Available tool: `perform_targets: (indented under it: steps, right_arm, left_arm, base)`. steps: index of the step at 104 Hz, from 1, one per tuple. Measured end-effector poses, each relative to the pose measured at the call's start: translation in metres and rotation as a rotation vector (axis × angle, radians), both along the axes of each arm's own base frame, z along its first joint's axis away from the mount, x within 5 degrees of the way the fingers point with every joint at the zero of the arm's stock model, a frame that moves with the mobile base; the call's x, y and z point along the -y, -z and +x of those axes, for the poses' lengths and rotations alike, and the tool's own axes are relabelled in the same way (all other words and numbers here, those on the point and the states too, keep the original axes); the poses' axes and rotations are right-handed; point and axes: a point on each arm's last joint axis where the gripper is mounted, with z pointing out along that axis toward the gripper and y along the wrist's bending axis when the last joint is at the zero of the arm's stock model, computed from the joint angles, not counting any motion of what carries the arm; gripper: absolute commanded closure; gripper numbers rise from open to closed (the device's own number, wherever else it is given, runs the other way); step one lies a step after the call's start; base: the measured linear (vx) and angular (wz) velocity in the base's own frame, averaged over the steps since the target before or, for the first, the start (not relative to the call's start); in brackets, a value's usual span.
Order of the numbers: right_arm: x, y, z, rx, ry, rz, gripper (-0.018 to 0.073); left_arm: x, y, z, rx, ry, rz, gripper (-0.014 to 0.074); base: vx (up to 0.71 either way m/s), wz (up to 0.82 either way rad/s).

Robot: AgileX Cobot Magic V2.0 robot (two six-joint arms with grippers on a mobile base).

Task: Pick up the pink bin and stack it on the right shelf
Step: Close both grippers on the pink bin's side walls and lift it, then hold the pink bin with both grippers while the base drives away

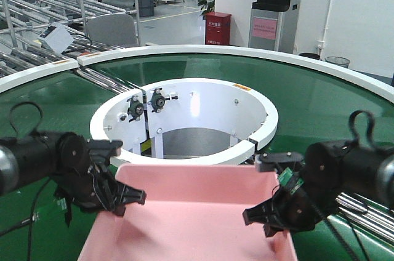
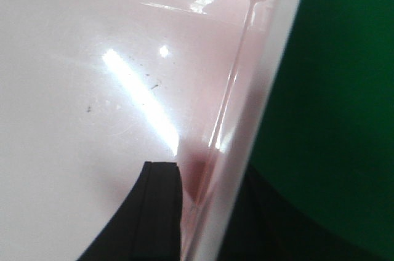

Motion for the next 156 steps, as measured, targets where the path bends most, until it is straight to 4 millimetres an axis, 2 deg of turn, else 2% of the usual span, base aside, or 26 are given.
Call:
perform_targets:
  steps: [14, 15, 32, 33, 51, 70, 156]
  right_arm:
    - [0.006, -0.045, -0.017, 0.098, -0.004, 0.010, 0.0568]
    - [0.007, -0.050, -0.020, 0.109, -0.005, 0.012, 0.0568]
    - [0.016, -0.103, -0.051, 0.226, -0.001, 0.043, 0.0568]
    - [0.016, -0.105, -0.053, 0.231, -0.001, 0.044, 0.0568]
    - [0.023, -0.147, -0.086, 0.338, 0.007, 0.094, 0.0568]
    - [0.025, -0.157, -0.096, 0.360, 0.014, 0.117, 0.0568]
    - [0.025, -0.156, -0.097, 0.342, 0.016, 0.123, 0.0568]
  left_arm:
    - [0.002, -0.045, -0.017, 0.112, 0.027, -0.015, 0.0604]
    - [0.002, -0.053, -0.021, 0.131, 0.031, -0.018, 0.0604]
    - [-0.002, -0.108, -0.052, 0.246, 0.053, -0.053, 0.0601]
    - [-0.003, -0.115, -0.057, 0.263, 0.055, -0.060, 0.0601]
    - [-0.012, -0.160, -0.092, 0.363, 0.067, -0.101, 0.0601]
    - [-0.015, -0.170, -0.101, 0.384, 0.066, -0.122, 0.0601]
    - [-0.015, -0.168, -0.103, 0.362, 0.067, -0.127, 0.0601]
  base:
    - [0.00, 0.00]
    - [0.00, 0.00]
    - [0.00, 0.00]
    - [0.00, 0.00]
    - [0.00, 0.00]
    - [0.00, 0.00]
    - [0.00, 0.00]
